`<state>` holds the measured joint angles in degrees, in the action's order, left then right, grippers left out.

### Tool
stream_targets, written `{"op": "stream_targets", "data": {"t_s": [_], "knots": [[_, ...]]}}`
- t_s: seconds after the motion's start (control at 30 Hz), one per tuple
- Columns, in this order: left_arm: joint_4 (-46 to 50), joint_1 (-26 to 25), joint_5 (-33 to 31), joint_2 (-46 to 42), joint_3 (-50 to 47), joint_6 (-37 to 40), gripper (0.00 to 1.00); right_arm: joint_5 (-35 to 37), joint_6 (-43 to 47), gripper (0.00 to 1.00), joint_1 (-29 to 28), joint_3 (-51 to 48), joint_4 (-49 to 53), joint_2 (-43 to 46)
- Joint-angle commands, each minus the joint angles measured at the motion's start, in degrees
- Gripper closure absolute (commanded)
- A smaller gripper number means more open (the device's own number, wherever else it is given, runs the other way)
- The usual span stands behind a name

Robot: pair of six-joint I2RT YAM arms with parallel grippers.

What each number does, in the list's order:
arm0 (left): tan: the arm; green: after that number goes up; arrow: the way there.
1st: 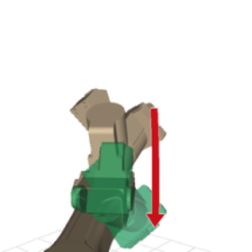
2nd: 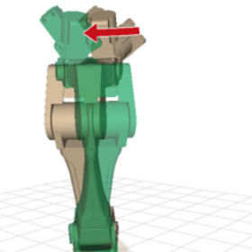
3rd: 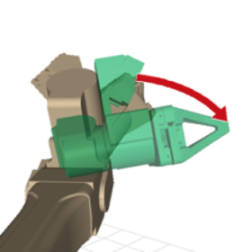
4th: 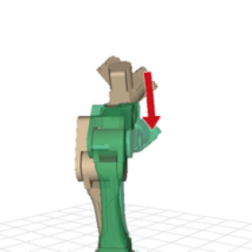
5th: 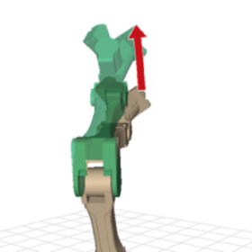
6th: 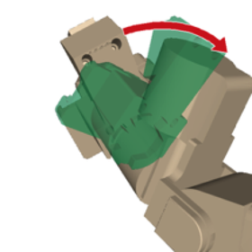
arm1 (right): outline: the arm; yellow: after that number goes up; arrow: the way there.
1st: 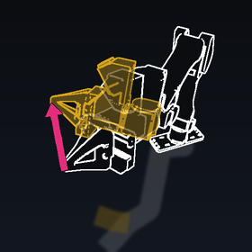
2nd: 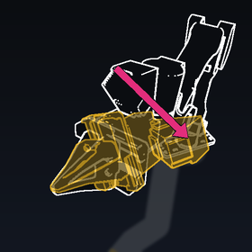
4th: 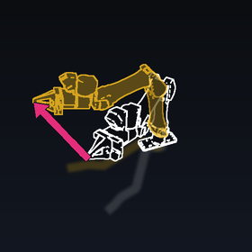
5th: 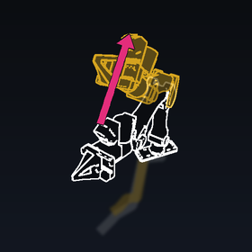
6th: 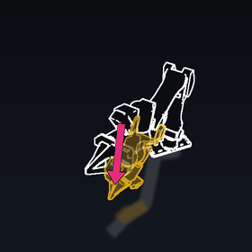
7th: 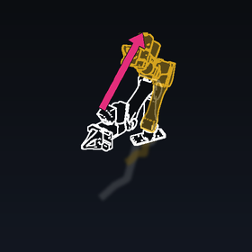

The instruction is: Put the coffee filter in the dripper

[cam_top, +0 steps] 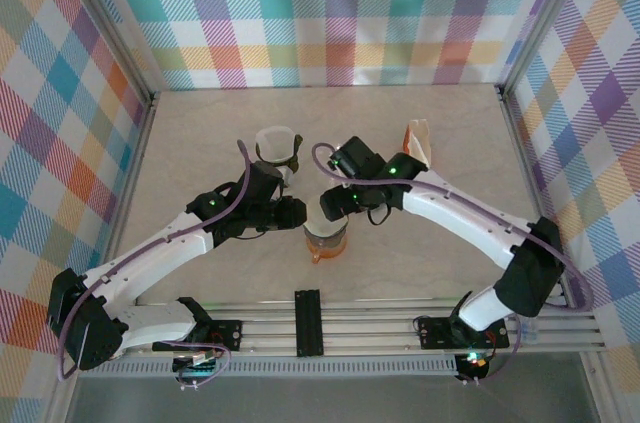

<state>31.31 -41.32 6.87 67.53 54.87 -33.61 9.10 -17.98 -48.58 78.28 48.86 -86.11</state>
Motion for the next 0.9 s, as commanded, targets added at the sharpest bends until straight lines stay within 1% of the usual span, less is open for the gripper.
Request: {"op": "stream_targets", "data": {"t_s": [0.0,0.13,0.3,0.53,0.77,0.87], "knots": [[0.59,0.8,0.3,-0.99,-1.13,-0.27,0.71,1.81,-1.68,0.19,0.88,-2.12,0.54,1.5],[0.59,0.85,0.18,-1.23,-1.26,-0.31,0.71,2.32,-2.45,0.2,1.64,-3.57,-0.07,2.35],[0.73,0.8,-0.04,-1.33,-1.32,-0.36,0.71,2.54,-3.23,0.21,1.75,-3.14,-0.48,1.23],[0.64,0.8,0.09,-1.26,-0.99,-0.41,0.71,1.86,-3.28,0.18,1.75,-2.68,-2.62,3.96],[-0.15,0.81,-0.04,-1.78,-0.39,-0.86,0.6,1.83,-3.29,0.15,1.73,-4.25,-5.32,9.11],[-0.46,0.87,0.05,-2.23,0.09,-1.1,0.54,2.05,-3.75,0.15,1.81,-4.9,-5.65,10.68]]}}
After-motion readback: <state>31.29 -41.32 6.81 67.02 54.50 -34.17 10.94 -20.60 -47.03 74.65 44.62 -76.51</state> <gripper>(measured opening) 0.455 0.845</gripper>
